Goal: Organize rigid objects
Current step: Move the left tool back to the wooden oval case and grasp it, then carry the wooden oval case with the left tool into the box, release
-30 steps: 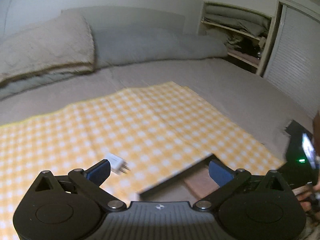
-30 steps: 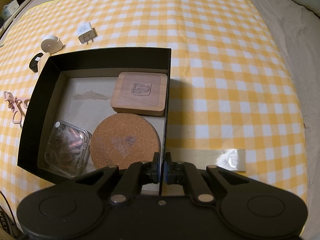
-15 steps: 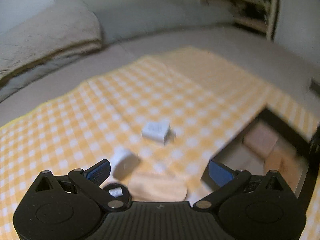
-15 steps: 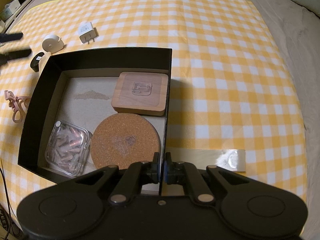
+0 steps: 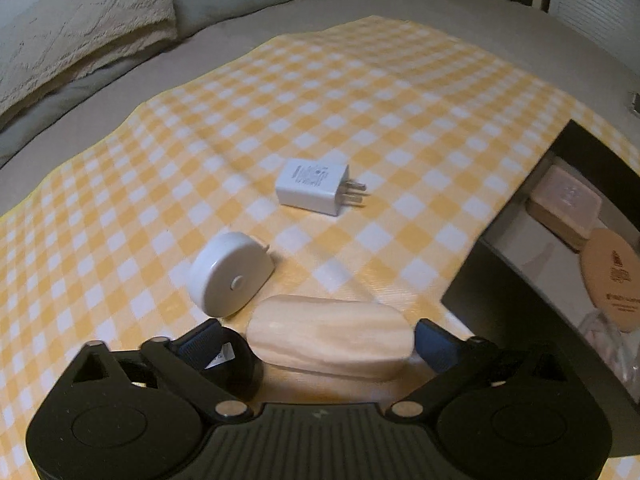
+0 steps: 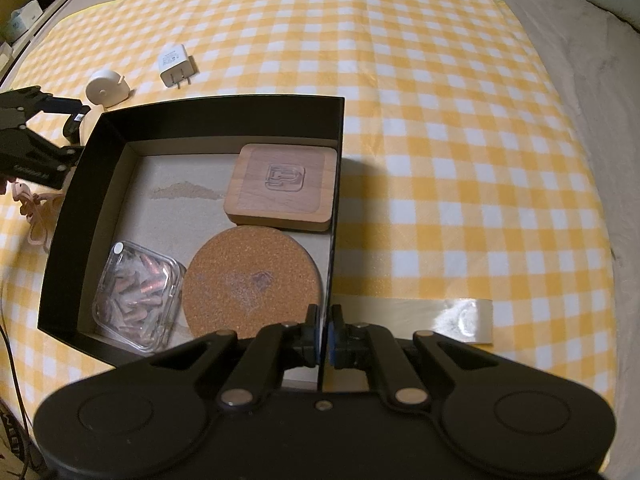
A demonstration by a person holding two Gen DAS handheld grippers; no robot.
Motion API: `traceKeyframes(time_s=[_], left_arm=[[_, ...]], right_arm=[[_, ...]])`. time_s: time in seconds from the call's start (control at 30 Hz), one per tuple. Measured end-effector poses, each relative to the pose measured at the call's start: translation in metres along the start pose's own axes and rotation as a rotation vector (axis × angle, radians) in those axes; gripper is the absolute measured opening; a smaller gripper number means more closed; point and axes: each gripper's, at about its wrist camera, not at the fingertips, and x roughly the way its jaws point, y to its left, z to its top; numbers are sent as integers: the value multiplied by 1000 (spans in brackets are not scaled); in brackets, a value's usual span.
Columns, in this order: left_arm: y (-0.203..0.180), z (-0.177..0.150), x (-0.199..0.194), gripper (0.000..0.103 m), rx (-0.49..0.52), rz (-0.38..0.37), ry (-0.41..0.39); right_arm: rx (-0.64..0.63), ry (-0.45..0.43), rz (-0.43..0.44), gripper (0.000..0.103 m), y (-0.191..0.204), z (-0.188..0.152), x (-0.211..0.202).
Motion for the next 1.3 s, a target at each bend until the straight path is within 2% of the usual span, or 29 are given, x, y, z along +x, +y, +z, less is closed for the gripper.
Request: traceKeyframes(time_s=[0.13, 0.2, 0.37, 0.53, 0.7, 0.83, 0.97, 1.07, 1.13, 1.3], left_arm=[[2, -1, 3, 93, -3, -12, 6], [2, 2, 3, 88, -1, -9, 11], [2, 7, 3, 88, -20, 10, 19], [5, 16, -13, 88, -117, 15, -18], [-1, 29, -49, 88, -266, -63, -125], [-24, 38, -68, 88, -354, -147, -155], [-56, 46, -74, 88, -425, -229, -135], [-76, 46, -72, 88, -479, -253, -107], [-87, 46, -67, 88, -516, -247, -89], [-98, 45, -46, 88, -643, -172, -25]], right_arm=[[-2, 0, 1, 5, 0, 0, 0], [-4, 0, 4, 5, 2, 1, 0], [-3, 0, 1, 5, 1, 0, 0], [-3, 0, 1, 5, 1, 0, 0], [-2, 0, 2, 5, 0, 0, 1], [-3, -1, 2, 5, 0, 0, 0], [-4, 0, 0, 5, 0, 0, 0], [-5, 0, 0, 5, 0, 0, 0], [-7, 0, -2, 5, 1, 1, 0], [-7, -1, -2, 5, 1, 1, 1]])
